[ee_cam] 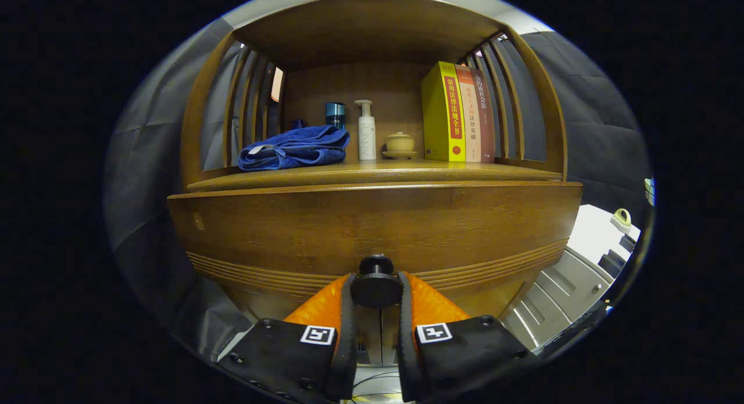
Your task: Pull open the drawer, take out the items inside it, and place them on the countertop above the cabinet.
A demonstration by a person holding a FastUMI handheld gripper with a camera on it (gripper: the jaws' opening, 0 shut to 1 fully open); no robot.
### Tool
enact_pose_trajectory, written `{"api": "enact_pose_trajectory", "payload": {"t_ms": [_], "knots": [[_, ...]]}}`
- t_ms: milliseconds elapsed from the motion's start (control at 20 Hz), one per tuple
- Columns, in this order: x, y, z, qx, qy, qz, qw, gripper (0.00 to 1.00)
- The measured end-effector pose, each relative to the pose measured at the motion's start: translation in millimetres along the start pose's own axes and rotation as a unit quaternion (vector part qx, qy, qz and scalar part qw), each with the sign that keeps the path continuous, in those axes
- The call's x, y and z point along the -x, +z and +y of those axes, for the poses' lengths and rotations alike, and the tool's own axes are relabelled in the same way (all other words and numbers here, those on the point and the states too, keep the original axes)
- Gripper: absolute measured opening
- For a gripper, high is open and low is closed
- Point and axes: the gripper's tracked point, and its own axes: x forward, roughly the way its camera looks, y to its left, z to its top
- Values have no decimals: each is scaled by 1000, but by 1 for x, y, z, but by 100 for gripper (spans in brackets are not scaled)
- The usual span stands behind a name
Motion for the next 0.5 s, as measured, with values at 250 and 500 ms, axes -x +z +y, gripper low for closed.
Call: {"api": "enact_pose_trajectory", "payload": {"t_ms": [250, 500], "knots": [[45, -12, 0, 5, -2, 6, 1000, 38], [78, -30, -1, 9, -3, 21, 1000, 38]]}}
